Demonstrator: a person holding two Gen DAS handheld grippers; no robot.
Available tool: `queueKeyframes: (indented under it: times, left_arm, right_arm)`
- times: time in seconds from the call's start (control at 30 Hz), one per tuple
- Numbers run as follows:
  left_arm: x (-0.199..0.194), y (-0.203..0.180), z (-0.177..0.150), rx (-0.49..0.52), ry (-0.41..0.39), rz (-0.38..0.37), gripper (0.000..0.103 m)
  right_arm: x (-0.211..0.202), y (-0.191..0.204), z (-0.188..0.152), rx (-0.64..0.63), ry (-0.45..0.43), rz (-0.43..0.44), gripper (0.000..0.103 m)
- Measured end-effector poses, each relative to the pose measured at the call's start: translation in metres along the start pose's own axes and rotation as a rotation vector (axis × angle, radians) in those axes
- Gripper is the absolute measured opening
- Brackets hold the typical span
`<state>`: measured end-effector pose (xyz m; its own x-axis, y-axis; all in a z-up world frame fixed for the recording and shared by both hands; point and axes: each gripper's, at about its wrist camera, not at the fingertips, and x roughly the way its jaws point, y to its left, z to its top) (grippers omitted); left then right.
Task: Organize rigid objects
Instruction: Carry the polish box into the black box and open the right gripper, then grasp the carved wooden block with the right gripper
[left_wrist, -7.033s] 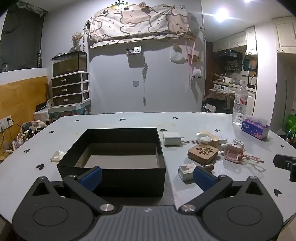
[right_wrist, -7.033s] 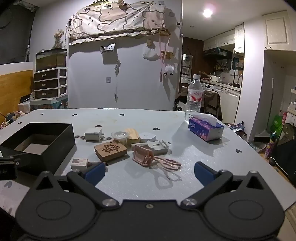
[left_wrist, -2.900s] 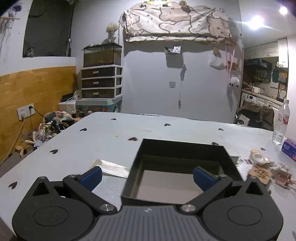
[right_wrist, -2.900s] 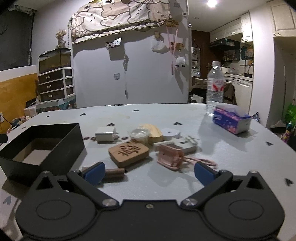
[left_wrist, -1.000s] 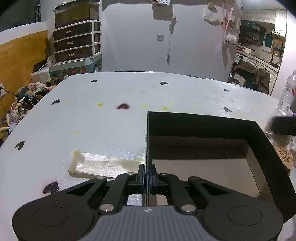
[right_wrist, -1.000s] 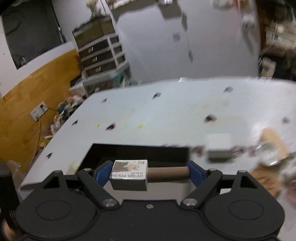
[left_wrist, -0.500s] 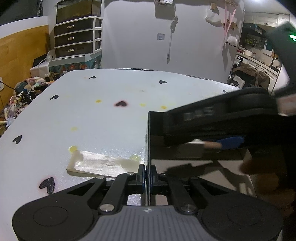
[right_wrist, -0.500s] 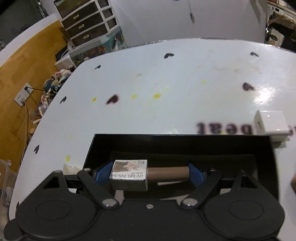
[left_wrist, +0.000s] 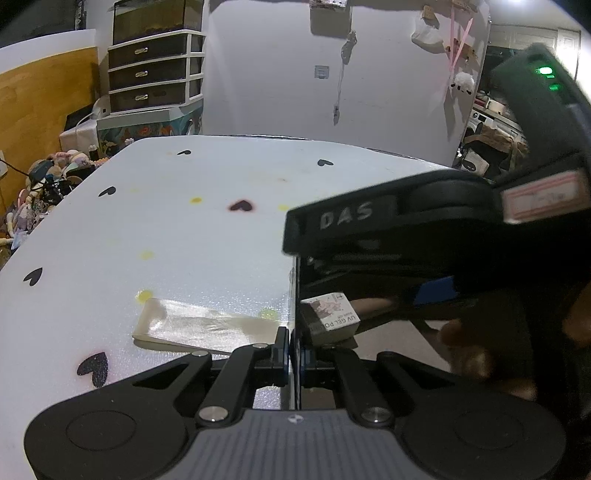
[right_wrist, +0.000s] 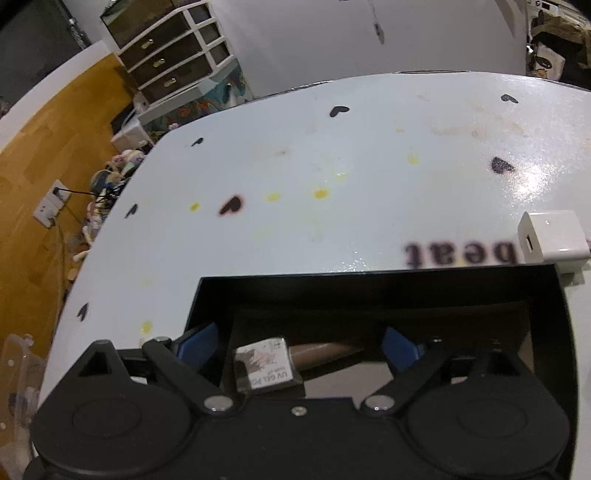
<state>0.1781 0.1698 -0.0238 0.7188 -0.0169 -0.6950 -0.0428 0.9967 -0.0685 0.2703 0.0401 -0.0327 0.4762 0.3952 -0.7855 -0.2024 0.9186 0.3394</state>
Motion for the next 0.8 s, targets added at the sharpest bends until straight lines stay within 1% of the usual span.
queueKeyframes:
  times: [0.13,0.27,0.37,0.5,0.63,0.7,0.8]
  left_arm:
    - [0.000,0.001,0.000,-0.011,0.001,-0.002,0.005]
    - [0.000,0.001,0.001,-0.018,0.003,-0.002,0.005]
    - [0.000,0.001,0.001,-0.021,0.004,-0.001,0.005]
    - [0.000,0.001,0.002,-0.027,0.003,0.000,0.005]
    - [0.000,0.001,0.002,-0.040,-0.001,0.004,0.005]
    - [0.000,0.001,0.002,-0.043,-0.003,0.006,0.005]
    - [0.000,0.001,0.001,-0.044,-0.007,0.007,0.005]
  right_arm:
    - [-0.024,-0.007,-0.003,-0.034,-0.021,0.046,0.096]
    - [-0.060,-0.028,-0.007,-0.084,-0.092,0.099,0.096]
    - [-0.089,-0.056,-0.012,-0.085,-0.162,0.108,0.096]
    - [-0.120,-0.103,-0.021,-0.042,-0.255,0.069,0.096]
    - [-0.134,-0.148,-0.030,0.004,-0.304,0.014,0.096]
    - [-0.133,-0.166,-0.034,-0.006,-0.312,-0.010,0.096]
    - [-0.126,-0.186,-0.037,-0.073,-0.317,-0.062,0.096]
